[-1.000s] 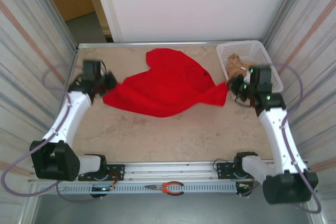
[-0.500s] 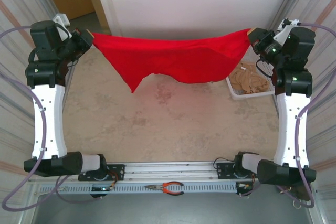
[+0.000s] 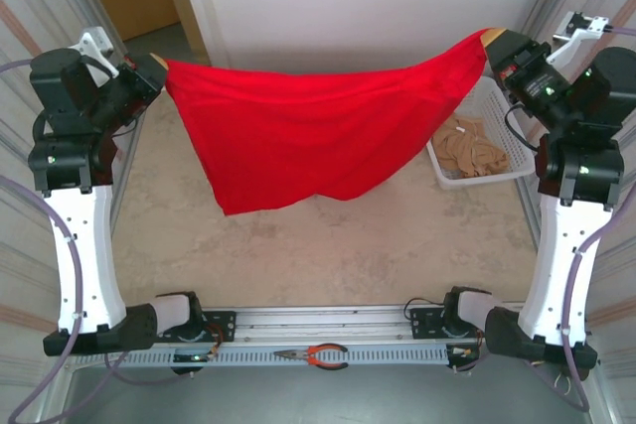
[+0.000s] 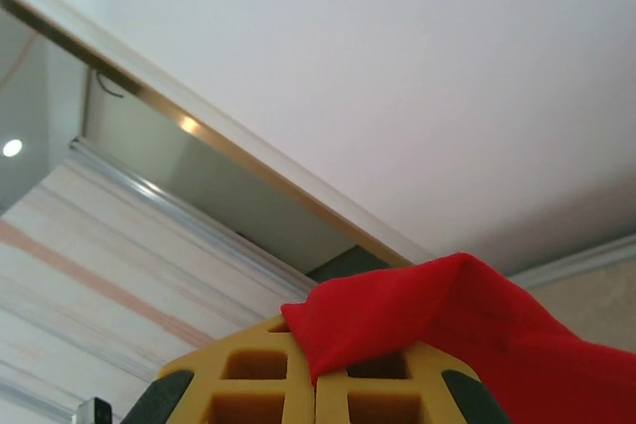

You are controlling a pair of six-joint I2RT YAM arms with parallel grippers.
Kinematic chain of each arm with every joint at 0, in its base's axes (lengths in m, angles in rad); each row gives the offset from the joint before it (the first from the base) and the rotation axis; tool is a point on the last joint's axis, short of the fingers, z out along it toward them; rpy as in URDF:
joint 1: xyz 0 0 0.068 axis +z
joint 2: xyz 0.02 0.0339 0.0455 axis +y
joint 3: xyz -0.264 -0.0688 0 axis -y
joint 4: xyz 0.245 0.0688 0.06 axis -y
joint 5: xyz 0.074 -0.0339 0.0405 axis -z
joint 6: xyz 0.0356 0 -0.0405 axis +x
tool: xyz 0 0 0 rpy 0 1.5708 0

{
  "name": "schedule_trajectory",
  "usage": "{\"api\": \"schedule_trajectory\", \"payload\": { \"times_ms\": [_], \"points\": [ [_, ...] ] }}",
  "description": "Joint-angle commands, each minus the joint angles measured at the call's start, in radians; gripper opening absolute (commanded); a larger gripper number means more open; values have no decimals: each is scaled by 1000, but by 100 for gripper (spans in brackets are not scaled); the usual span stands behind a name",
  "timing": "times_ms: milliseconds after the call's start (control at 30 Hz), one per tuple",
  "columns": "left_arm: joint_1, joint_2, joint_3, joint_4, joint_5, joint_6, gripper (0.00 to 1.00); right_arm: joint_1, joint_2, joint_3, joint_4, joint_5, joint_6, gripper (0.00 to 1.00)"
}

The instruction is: Fold the inside-out t-shirt

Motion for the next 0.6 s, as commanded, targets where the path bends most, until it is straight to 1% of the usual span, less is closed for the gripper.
{"api": "schedule_trajectory", "payload": {
  "times_ms": [0, 100, 200, 300, 367, 467, 500, 567],
  "points": [
    [11, 17, -44, 69, 24, -35, 0, -9, 28, 2, 21, -14, 14, 0],
    [11, 65, -106, 100, 21, -28, 0, -4, 74, -43, 56, -13, 13, 0],
    [11, 136, -143, 145, 16, -24, 0, 23, 150, -53, 86, -4, 1, 0],
    [11, 228, -138, 217, 14, -45, 0, 82, 272, -5, 103, 20, -28, 0],
    [12, 297, -95, 253, 13, -66, 0, 130, 373, 52, 120, 23, -42, 0],
    [11, 399, 48, 256, 13, -97, 0, 198, 574, 276, 139, -9, -28, 0],
    [11, 423, 108, 252, 12, -109, 0, 215, 667, 401, 121, -29, -16, 0],
    [11, 458, 252, 209, -1, -106, 0, 243, 843, 709, 84, -58, 13, 0]
  ]
}}
